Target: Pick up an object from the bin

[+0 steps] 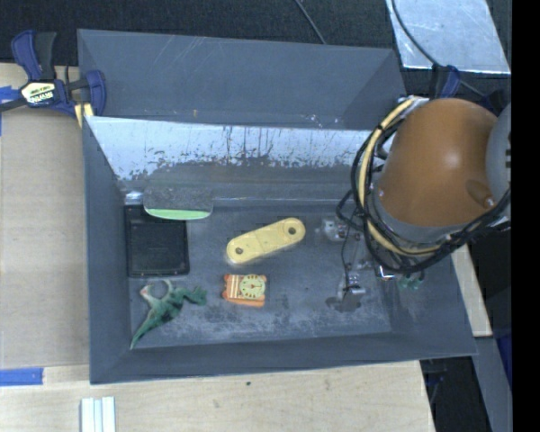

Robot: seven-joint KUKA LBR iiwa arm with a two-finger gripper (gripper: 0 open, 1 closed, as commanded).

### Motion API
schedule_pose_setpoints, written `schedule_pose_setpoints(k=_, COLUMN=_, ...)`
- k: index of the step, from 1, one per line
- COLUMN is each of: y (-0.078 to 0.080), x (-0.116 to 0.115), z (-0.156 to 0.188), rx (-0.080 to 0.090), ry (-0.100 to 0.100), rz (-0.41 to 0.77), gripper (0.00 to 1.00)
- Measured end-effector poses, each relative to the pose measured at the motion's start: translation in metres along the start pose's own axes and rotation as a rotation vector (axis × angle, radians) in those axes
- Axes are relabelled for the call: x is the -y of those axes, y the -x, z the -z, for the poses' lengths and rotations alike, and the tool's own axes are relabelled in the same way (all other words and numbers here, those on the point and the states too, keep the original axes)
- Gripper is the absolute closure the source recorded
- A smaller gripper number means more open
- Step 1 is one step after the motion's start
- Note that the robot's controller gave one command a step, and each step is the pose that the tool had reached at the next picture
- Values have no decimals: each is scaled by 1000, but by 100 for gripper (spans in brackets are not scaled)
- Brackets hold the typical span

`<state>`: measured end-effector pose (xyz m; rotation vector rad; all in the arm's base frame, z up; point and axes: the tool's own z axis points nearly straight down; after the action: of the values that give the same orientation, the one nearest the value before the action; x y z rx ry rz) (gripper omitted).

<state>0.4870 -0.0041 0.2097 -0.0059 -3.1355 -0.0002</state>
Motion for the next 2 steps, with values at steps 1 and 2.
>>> schedule_pose_setpoints(k=1, y=2, x=0, z=4, rx=9, ry=0, rz=0, gripper=0)
schedule_pose_setpoints(k=2, y=89, x=-48, z=-120, rx=17, ry=2, rz=-52, gripper=0)
